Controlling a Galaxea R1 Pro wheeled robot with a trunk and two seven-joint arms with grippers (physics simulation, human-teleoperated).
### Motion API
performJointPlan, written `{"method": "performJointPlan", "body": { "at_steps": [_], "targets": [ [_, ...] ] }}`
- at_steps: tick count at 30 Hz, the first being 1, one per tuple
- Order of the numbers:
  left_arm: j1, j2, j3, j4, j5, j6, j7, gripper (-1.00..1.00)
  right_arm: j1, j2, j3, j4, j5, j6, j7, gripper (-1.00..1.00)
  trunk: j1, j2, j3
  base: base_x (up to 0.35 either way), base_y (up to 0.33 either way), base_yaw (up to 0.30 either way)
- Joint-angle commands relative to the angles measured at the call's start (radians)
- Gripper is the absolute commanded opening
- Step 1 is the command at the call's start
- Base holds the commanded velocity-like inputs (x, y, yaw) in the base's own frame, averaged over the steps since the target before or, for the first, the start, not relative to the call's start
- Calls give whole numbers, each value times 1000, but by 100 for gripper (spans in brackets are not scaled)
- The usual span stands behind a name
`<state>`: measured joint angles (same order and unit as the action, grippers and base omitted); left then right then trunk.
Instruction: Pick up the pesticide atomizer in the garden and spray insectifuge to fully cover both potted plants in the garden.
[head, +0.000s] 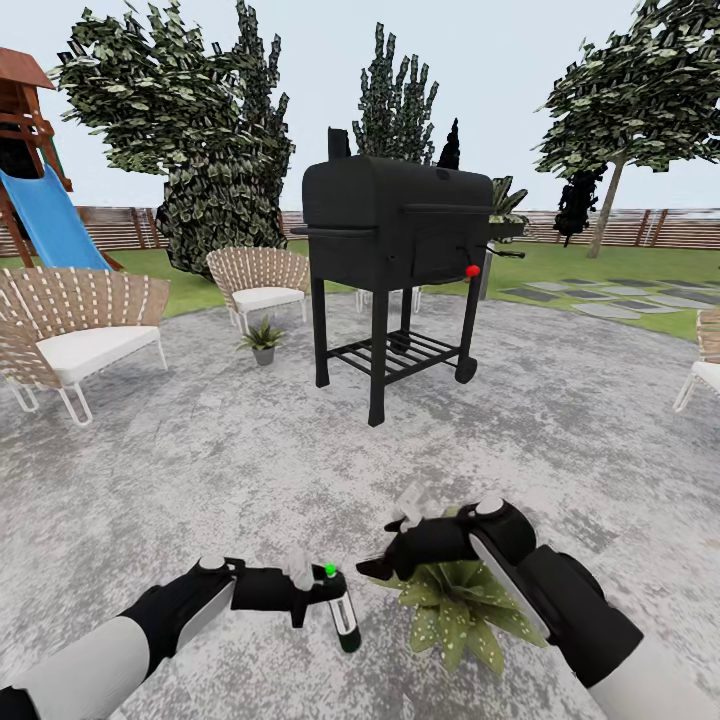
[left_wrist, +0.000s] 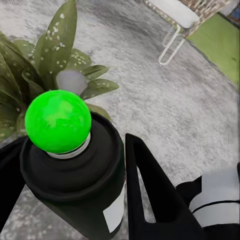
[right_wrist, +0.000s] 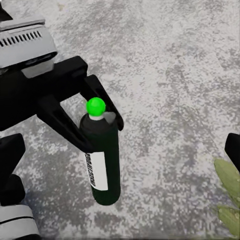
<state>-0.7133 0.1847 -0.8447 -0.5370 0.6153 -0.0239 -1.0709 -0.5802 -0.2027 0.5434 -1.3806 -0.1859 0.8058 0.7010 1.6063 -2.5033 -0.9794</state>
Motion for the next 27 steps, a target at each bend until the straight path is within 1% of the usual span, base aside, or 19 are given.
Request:
{"method": "performJointPlan", "body": {
  "at_steps": [1,3,7,8,9,10,14,17,20,21,23,27],
  "targets": [
    [0,0,1,-5,0,0,-5,-100,0,0,17,0,0,-4,0,100,0,0,0,0,0,0],
    [0,0,-5,-42,-2,0,-11,-100,0,0,38,-1,0,-11,2,100,0,0,0,0,0,0],
    [0,-2,-9,-51,-4,-2,-11,-100,0,0,42,-2,-5,-37,10,100,0,0,0,0,0,0],
    [0,-6,-9,-51,-4,-13,-11,-100,0,6,42,-1,-6,-38,9,100,0,0,0,0,0,0],
    [0,-9,-11,-51,-5,-28,-11,-100,0,17,41,-1,-3,-39,7,100,0,0,0,0,0,0],
    [0,-11,-12,-51,-5,-36,-11,-100,0,21,40,0,-2,-39,7,-100,0,0,0,0,0,0],
    [0,-12,-13,-50,-5,-40,-11,-100,0,26,42,0,-2,-38,6,-100,0,0,0,0,0,0],
    [0,-12,-12,-51,-5,-41,-11,-100,0,37,43,1,-3,-37,6,-100,0,0,0,0,0,0],
    [0,-13,-10,-52,-5,-41,-12,-100,0,55,83,3,-4,-37,2,-100,0,0,0,0,0,0],
    [0,-16,-10,-53,-5,-41,-12,-100,0,58,89,3,-4,-37,1,-100,0,0,0,0,0,0],
    [0,-21,-10,-53,-5,-41,-12,-100,0,60,92,5,-5,-36,0,-100,0,0,0,0,0,0],
    [0,-22,-10,-53,-5,-41,-12,-100,0,60,92,17,-5,-37,0,-100,0,0,0,0,0,0]
  ]
}}
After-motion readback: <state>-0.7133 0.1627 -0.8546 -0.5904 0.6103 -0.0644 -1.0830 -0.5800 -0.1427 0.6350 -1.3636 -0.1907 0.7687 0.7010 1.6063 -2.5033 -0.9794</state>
